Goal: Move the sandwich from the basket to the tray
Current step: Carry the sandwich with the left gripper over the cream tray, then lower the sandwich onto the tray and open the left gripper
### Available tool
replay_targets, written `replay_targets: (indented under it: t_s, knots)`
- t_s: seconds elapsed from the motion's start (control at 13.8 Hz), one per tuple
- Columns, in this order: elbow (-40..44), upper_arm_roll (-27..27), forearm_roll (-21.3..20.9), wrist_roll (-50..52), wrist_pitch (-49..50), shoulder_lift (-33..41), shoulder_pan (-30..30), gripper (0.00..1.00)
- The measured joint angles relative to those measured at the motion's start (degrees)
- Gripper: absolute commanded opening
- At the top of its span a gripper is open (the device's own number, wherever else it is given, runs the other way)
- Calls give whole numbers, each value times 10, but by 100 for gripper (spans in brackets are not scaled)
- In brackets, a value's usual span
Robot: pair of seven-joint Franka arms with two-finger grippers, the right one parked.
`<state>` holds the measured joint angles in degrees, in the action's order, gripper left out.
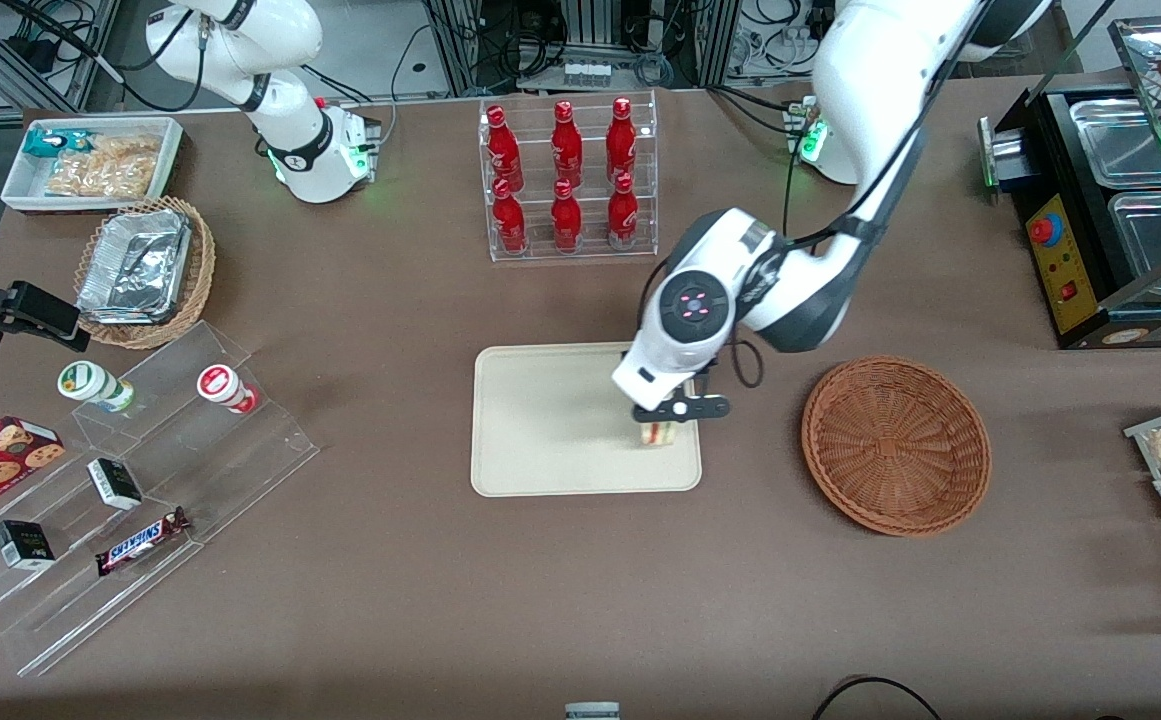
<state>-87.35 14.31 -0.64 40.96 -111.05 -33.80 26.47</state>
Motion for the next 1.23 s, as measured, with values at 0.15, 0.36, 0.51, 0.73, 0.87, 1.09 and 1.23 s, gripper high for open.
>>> replay_targets:
  t_s: [0.15, 0.36, 0.51, 0.73, 0.87, 1.09, 1.23]
  knots:
    - [44, 0, 0, 16, -1, -48, 30, 15]
    - [100, 0, -15, 51, -1, -103, 61, 16]
    - [122, 0, -41, 80, -1, -127, 77, 16]
    - [163, 0, -65, 119, -2, -165, 102, 19]
    - [177, 0, -73, 129, -2, -178, 109, 34]
    - [183, -3, -74, 130, -1, -179, 109, 100]
    - [187, -5, -86, 132, -1, -179, 109, 100]
